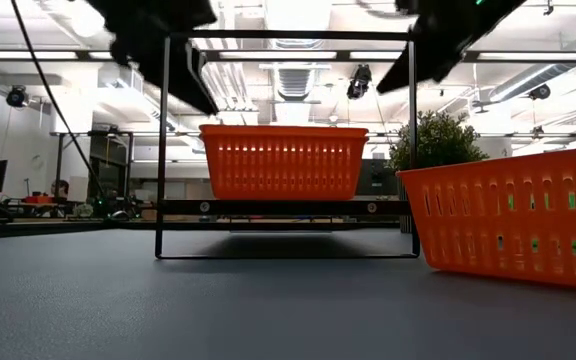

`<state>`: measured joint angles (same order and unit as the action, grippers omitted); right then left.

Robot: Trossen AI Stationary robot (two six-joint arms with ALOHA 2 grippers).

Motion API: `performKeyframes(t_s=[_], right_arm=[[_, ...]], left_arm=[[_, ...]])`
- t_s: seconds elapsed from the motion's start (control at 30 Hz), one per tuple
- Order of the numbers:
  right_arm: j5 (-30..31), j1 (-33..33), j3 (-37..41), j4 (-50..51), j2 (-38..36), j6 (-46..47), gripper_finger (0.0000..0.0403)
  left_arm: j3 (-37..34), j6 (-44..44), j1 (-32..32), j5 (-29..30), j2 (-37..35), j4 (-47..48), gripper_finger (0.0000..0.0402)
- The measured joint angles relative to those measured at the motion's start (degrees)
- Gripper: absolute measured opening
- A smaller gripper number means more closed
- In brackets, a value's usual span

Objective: Stack baskets on shelf by color
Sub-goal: Stack the bottom blue bin on top of the blue bin on the shelf

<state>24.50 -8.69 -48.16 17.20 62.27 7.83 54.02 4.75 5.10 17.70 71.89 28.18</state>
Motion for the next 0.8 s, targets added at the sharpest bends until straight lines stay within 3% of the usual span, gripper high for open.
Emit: performKeyframes(t_s=[0.4, 0.6, 0.8], right_arm=[[-14.15, 15.60, -0.33, -1.94, 9.22, -0.26, 0.0009], [-17.56, 18.46, -0.33, -3.24, 12.62, -0.39, 0.0009], [-18.01, 18.90, -0.39, -6.97, 15.59, -0.44, 0.0009]], left_arm=[[-10.36, 1.18, -6.14, 2.35, -0.86, -7.55, 0.0092], [-12.44, 4.88, -10.77, 1.54, -0.60, -14.33, 0.0092], [-13.55, 4.83, -12.96, 0.12, -0.63, -14.86, 0.0092]])
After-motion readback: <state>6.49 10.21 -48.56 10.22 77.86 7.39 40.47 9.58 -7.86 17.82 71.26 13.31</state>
